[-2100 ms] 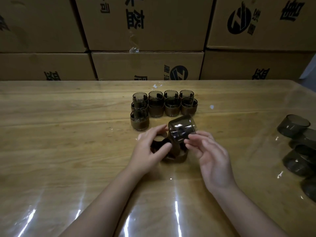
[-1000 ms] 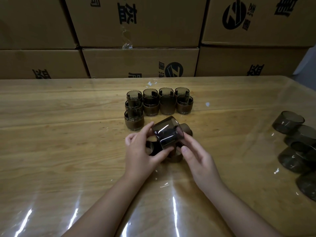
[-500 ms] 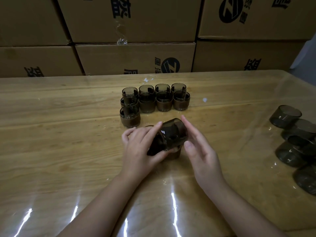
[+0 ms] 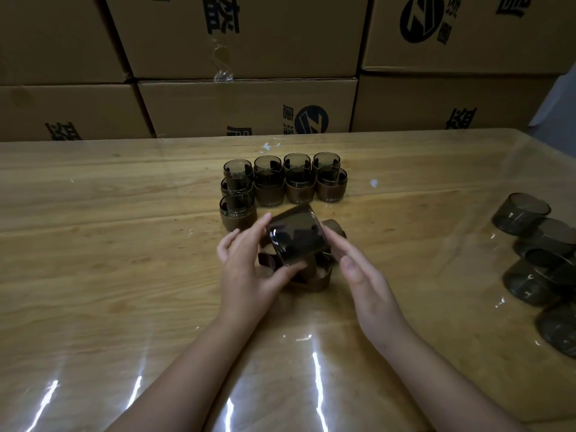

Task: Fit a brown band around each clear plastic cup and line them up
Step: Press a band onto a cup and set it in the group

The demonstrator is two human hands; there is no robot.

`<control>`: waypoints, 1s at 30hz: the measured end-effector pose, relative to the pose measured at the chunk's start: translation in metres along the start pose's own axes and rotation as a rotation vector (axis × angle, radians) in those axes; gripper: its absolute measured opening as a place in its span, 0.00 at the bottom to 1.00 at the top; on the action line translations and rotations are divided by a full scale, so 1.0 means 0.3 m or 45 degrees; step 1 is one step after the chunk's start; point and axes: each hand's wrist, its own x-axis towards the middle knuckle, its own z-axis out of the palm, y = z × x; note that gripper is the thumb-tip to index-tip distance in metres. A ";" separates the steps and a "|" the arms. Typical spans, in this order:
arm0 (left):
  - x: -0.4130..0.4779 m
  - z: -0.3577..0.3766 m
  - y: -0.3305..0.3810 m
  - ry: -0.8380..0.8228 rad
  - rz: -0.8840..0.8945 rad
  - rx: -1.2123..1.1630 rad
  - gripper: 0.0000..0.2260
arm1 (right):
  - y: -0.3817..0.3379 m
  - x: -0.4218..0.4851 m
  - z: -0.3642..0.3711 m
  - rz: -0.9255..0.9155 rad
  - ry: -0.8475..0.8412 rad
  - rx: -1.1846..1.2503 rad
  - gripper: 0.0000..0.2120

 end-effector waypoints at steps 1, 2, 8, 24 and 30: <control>0.002 -0.002 -0.004 0.020 -0.052 -0.001 0.33 | -0.001 -0.002 0.004 -0.002 -0.020 -0.008 0.26; 0.003 -0.004 -0.008 0.031 -0.099 0.004 0.33 | -0.003 -0.005 0.008 -0.009 -0.037 -0.017 0.27; 0.007 -0.006 -0.033 0.038 -0.131 0.105 0.31 | -0.029 -0.015 0.024 -0.079 -0.019 -0.066 0.33; -0.004 0.007 -0.012 -0.182 0.345 0.269 0.26 | -0.027 0.002 -0.013 -0.136 0.120 -0.053 0.25; -0.002 0.006 -0.006 -0.148 0.343 0.126 0.29 | -0.017 0.010 -0.013 -0.077 0.077 -0.023 0.25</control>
